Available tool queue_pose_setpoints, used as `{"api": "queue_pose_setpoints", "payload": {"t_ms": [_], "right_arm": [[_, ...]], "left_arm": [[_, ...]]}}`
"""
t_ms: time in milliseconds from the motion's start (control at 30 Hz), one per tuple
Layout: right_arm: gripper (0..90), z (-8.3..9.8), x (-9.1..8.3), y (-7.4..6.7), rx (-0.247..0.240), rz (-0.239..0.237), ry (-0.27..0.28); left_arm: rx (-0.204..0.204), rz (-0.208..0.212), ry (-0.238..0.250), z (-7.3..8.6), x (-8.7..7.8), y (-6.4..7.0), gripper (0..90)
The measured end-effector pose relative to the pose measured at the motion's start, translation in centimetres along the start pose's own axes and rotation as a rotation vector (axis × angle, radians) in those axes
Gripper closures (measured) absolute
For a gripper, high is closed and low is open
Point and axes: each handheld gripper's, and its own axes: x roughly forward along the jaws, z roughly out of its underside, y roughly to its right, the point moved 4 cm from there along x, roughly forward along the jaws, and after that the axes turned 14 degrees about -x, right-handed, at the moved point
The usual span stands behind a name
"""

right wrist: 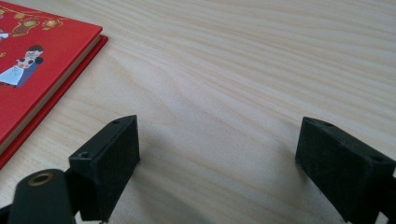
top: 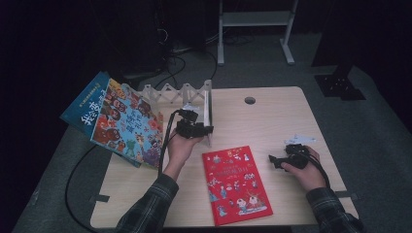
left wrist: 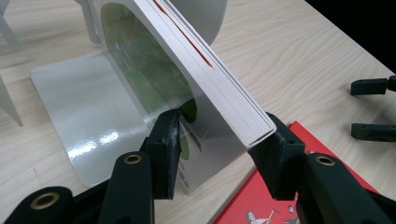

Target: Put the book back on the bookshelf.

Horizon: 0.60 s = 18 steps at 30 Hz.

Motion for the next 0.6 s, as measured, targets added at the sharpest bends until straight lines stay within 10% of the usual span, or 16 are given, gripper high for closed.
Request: {"api": "queue_pose_setpoints", "payload": {"t_ms": [600], "right_arm": [[12.3,0.0,0.0,0.0,-0.001,0.0,0.0]], "left_arm": [[0.06,0.053,0.029,0.0,-0.3,1.3,43.5]]}}
